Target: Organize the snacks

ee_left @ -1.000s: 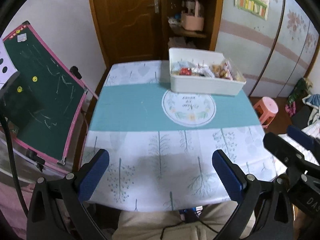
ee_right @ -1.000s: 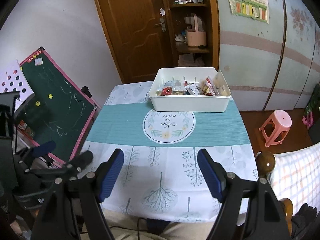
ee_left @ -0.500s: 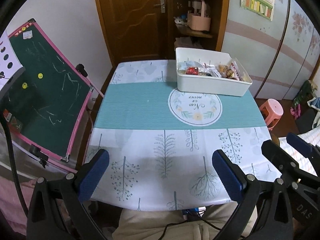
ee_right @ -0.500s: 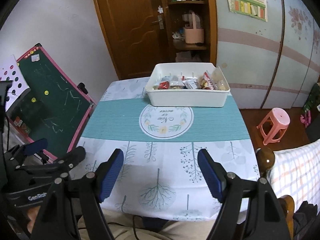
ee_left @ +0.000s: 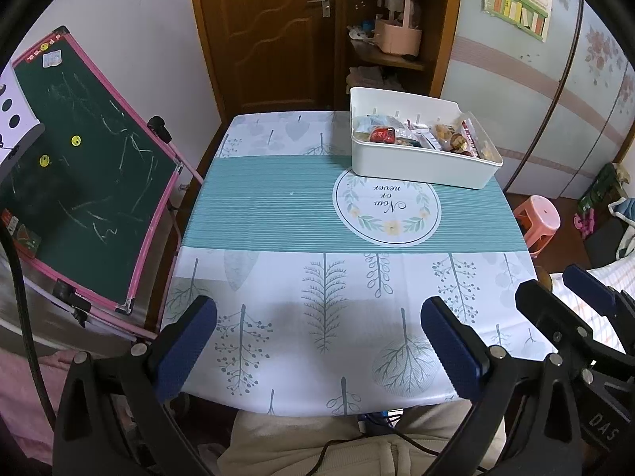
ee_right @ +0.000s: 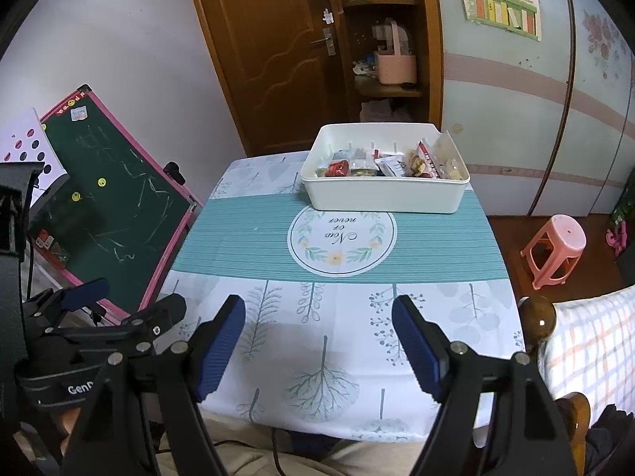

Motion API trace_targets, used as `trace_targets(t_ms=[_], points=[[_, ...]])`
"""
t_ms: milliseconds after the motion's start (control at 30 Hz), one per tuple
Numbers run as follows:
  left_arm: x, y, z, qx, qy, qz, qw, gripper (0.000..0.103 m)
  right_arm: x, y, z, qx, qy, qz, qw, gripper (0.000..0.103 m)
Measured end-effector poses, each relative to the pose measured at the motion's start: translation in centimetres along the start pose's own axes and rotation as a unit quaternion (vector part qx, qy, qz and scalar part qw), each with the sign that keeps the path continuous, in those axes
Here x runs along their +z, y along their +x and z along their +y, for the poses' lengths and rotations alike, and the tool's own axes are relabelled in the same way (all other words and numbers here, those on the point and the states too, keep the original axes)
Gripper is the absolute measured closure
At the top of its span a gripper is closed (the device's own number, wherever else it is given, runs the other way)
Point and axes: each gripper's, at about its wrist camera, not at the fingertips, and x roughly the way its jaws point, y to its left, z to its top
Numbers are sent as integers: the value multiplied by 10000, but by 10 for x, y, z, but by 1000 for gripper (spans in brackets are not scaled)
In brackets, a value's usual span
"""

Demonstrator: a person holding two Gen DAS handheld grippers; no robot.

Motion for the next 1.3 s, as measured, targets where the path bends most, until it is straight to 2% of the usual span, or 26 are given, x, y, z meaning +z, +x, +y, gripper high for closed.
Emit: trace_targets(t_ms=[1300], points=[[-6,9,-3,54,30,39,10000,1,-6,15,-15,195,288,178,9992,26]])
